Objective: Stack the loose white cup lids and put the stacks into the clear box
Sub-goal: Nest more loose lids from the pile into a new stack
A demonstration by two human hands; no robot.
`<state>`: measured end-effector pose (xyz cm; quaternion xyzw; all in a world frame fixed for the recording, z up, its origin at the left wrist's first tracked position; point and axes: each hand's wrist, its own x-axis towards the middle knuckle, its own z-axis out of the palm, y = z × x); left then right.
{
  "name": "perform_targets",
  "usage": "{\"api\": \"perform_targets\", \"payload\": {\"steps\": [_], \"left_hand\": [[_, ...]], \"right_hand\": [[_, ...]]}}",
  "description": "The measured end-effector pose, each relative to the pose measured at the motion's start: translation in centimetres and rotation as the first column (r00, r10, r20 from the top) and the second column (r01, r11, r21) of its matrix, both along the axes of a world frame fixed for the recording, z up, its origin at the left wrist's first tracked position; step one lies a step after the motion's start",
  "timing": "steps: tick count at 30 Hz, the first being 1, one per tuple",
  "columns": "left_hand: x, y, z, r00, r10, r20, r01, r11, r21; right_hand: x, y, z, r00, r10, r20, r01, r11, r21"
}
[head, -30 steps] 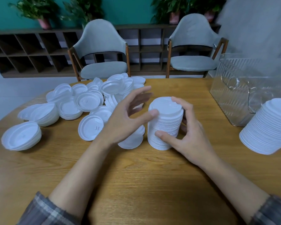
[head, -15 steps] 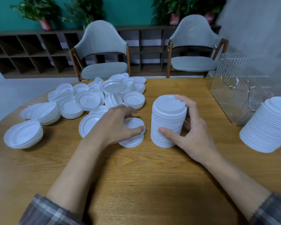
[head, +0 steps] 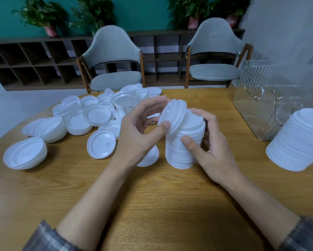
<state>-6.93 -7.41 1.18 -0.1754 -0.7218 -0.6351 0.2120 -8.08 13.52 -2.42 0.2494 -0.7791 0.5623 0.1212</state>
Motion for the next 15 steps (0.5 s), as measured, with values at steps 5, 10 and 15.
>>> {"api": "perform_targets", "payload": {"steps": [5,10,15], "left_hand": [[0.2,0.9,-0.6,0.998,-0.059,0.018,0.058,0.998,0.013],[0.6,1.6,-0.6,0.996,-0.073,0.056,0.069,0.996,0.060],[0.8,2.5,0.2,0.998,-0.004,0.057,0.003,1.000,0.021]], "right_hand": [[0.2,-0.2,0.1,1.000,0.018,0.012,-0.017,0.999,-0.036],[0.3,-0.3,0.1,1.000,0.027,0.015,-0.027,0.999,-0.017],[0.4,-0.4,0.2,0.999,0.036,-0.005,-0.036,0.999,0.007]]}}
